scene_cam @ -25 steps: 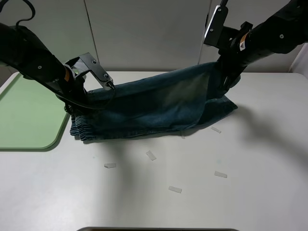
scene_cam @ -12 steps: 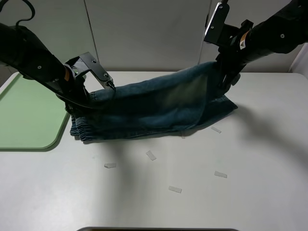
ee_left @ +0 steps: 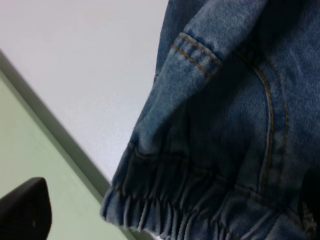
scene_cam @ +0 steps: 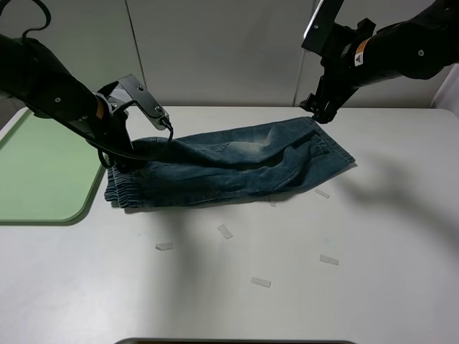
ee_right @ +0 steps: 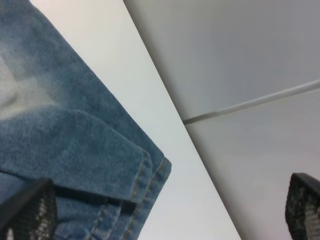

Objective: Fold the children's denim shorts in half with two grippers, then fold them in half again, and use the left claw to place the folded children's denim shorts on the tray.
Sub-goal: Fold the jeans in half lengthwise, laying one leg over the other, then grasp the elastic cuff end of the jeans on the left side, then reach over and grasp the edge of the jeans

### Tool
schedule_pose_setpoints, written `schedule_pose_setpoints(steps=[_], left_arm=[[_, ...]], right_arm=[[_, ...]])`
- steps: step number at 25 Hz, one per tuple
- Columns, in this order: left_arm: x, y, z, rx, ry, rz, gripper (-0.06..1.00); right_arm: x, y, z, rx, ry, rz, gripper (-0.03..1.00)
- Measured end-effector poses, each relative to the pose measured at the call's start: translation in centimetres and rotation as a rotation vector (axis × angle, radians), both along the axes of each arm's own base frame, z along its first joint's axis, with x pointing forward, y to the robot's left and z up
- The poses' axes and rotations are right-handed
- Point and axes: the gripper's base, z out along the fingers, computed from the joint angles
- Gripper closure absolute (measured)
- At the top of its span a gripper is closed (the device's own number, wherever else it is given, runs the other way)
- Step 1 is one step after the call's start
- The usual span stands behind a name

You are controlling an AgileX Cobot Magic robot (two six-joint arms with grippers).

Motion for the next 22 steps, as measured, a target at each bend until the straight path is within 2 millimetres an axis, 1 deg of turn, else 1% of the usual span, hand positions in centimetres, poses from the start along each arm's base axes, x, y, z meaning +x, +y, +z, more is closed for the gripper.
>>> schedule_pose_setpoints(steps=[11,15,17,19,22], left_arm=[[0.1,-0.1,0.1,-0.009,-0.009,-0.005,-0.05],[-0.1,0.1,0.3,0.006,-0.001,0.007,-0.05],[-0.4,0.4,1.1,0.018,-0.003,0.02,-0.05],[-0.8,0.9,2.4,0.033,-0.011,0.041,-0.05],[-1.8,1.9,4.5,0.057,-0.008,0.109,-0.05]], right_arm=[[-0.1,-0.1,-0.2,0.032,0.034,-0.037,0.27],[-0.3,-0.2,-0.4,0.066,0.077,-0.079,0.27],[-0.5,-0.4,-0.8,0.051,0.127,-0.101,0.27],[-0.9,-0.6,-1.1,0.041,0.18,-0.129,0.27],[-1.0,-0.7,-1.3,0.04,0.206,-0.146,0.27]])
